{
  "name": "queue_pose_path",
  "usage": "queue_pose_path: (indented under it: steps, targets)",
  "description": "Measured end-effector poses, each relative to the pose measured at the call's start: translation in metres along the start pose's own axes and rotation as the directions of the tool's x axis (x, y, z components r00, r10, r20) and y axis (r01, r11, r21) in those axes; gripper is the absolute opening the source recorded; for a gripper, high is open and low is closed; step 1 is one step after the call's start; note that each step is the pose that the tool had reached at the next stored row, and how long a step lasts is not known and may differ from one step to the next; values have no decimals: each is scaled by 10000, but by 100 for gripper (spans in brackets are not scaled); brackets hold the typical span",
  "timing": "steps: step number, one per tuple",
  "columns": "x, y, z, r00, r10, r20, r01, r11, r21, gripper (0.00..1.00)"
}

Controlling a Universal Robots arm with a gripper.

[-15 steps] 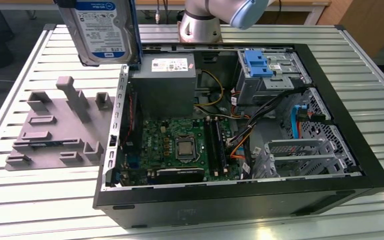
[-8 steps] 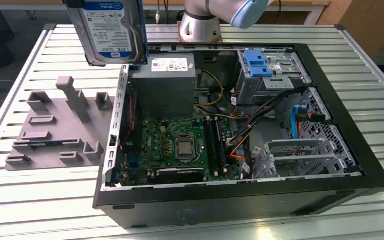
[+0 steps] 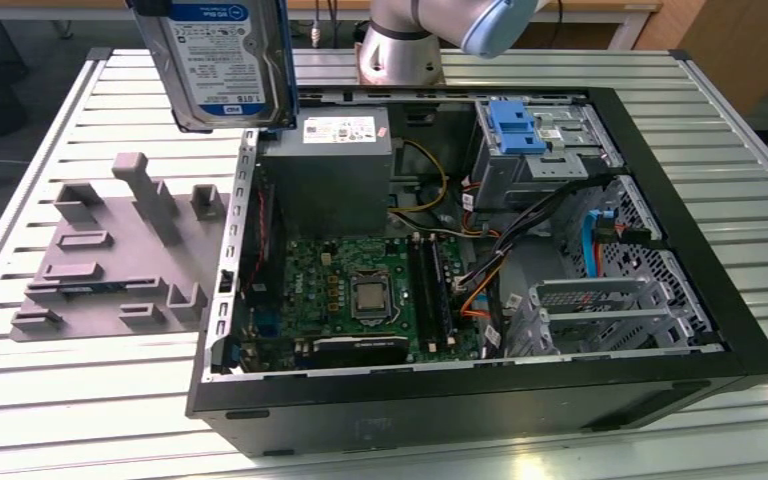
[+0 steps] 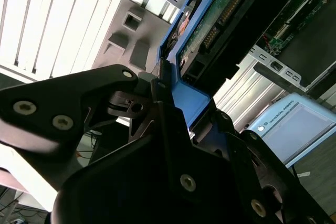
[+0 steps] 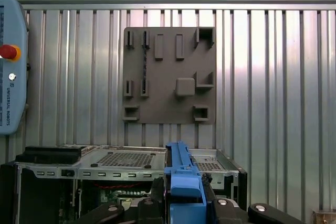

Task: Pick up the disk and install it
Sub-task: 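Pick up the disk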

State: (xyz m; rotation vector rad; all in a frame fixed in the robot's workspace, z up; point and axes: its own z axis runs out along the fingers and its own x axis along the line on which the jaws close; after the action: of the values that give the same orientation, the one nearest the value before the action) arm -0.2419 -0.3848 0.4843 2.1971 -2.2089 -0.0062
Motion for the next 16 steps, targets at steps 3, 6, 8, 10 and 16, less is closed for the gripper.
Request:
queue_pose_path:
  steps: [3, 6, 8, 10, 16]
  targets:
    - [0, -1, 0, 10000, 0, 0, 0, 10000, 0, 36]
    - [0, -2, 0, 10000, 0, 0, 0, 10000, 0, 36]
    - [0, -2, 0, 10000, 0, 0, 0, 10000, 0, 36]
    - [0, -3, 0, 10000, 0, 0, 0, 10000, 0, 36]
    - [0, -5, 0, 10000, 0, -1, 0, 10000, 0, 36]
